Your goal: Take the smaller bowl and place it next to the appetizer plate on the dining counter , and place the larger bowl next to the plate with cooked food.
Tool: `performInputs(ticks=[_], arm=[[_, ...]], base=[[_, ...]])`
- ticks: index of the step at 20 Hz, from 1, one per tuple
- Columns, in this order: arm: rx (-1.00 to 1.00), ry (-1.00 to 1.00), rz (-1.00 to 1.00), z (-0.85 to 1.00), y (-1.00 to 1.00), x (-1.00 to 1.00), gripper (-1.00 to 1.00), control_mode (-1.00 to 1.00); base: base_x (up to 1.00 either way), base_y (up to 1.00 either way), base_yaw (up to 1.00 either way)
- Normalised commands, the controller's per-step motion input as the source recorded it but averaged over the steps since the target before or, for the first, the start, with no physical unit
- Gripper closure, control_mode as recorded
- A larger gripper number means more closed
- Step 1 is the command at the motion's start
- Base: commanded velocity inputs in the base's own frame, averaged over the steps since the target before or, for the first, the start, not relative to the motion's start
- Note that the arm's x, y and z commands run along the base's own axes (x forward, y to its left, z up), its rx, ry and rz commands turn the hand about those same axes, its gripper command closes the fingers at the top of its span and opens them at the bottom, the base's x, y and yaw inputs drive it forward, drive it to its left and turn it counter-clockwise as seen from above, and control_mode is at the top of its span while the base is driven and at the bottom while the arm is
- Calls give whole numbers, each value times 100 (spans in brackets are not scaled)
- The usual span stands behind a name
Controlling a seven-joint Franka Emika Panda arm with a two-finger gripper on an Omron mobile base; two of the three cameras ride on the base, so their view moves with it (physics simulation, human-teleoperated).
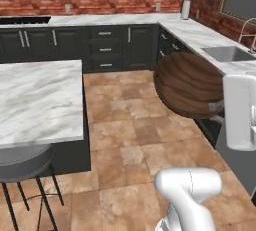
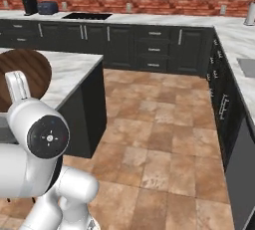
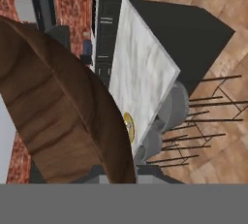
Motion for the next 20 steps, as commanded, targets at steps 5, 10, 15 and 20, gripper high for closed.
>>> performInputs(ticks=[5, 10, 15, 20], arm=[[0, 0, 0, 0, 0, 0, 100, 100], [0, 0, 0, 0, 0, 0, 100, 100], [0, 0, 0, 0, 0, 0, 100, 100], [0, 0, 0, 0, 0, 0, 100, 100]], base=[[-36, 100, -4], [-41, 100, -4], [-33, 100, -5], [-10, 100, -7]])
